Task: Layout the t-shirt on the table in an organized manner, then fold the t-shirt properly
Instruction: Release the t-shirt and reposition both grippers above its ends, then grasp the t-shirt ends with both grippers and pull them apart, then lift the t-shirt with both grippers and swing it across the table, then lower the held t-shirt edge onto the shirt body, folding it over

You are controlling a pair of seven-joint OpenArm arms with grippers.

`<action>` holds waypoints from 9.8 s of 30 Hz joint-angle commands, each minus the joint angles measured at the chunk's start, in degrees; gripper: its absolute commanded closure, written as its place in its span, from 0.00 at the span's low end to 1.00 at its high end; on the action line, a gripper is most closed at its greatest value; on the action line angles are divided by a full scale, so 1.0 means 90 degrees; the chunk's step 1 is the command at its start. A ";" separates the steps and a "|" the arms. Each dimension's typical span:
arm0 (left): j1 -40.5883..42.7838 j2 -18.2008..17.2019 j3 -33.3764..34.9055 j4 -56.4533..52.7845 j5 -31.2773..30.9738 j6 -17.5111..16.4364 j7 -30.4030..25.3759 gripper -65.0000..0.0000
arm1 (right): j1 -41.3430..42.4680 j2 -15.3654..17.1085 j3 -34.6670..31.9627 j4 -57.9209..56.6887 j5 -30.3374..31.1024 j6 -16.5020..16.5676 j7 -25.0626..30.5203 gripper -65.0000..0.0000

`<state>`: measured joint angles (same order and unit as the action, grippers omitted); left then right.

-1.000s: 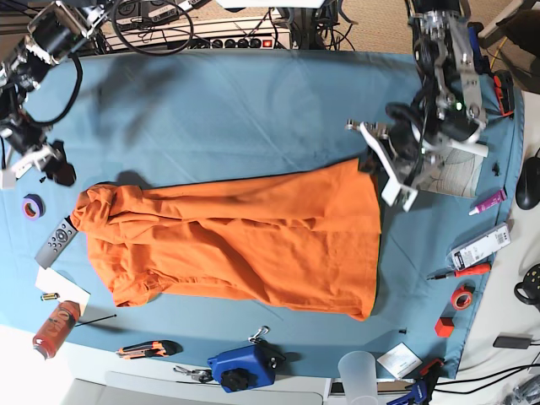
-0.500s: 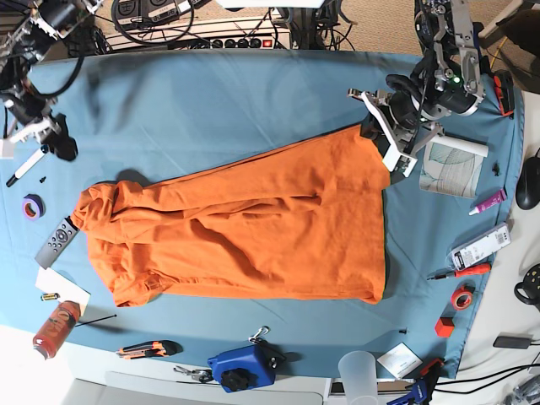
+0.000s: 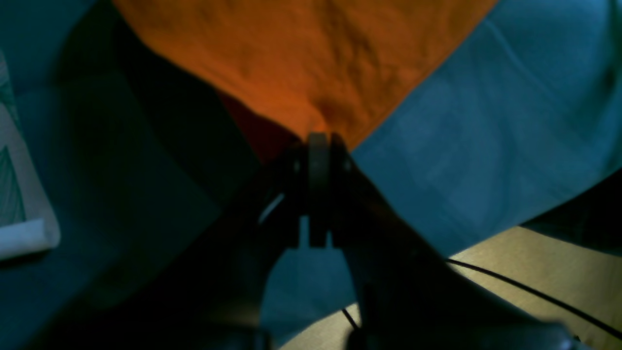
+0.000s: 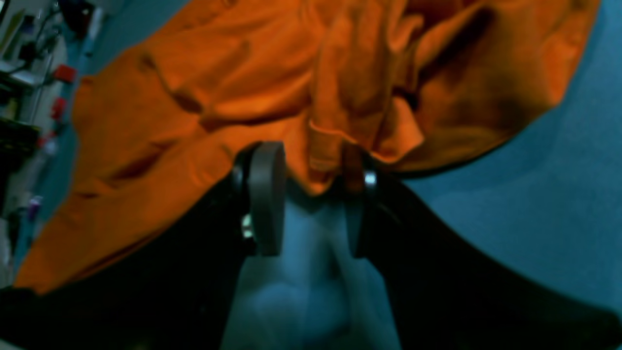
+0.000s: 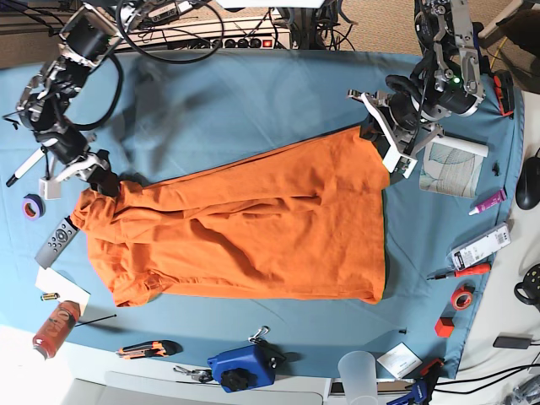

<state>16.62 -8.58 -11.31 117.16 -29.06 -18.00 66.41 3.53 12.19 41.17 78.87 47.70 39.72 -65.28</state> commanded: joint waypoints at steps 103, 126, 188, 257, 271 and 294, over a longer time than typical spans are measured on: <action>0.0185 -0.0240 -0.1409 0.0141 -0.1484 -0.0665 0.0345 1.00 | -0.1800 0.1073 0.1739 0.0444 0.3339 0.0031 -0.1636 1.00; 0.0835 -0.0352 -0.2645 0.0097 -0.1107 -0.1052 0.0476 1.00 | -0.3407 0.0733 0.0835 0.0903 0.4144 0.0031 -0.1636 1.00; -0.6875 -0.2256 -0.0199 -0.5372 -0.2130 -0.0862 0.0758 1.00 | 0.6239 0.3218 -0.2727 -0.2599 0.1088 0.0031 -0.1636 1.00; -0.0578 -0.0743 -0.4299 -0.1783 -0.3842 -0.1933 0.0571 1.00 | -0.1338 0.1030 0.0571 0.1433 0.1044 0.0031 -0.1501 1.00; -0.1047 -0.0741 -0.2625 -0.1783 -0.1843 -0.1404 -0.0823 1.00 | -0.0746 0.1030 -0.0534 0.1406 -0.1010 0.0031 0.0206 1.00; -0.1894 -0.0743 -0.1508 -0.2484 0.0566 -0.0942 -0.2225 1.00 | 0.1093 0.1030 -0.0542 -0.0984 -0.1549 0.0031 0.0775 1.00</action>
<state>0.58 -14.46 -24.53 93.86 -23.70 -26.76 47.81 12.10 19.99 35.99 69.25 32.84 40.14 -60.10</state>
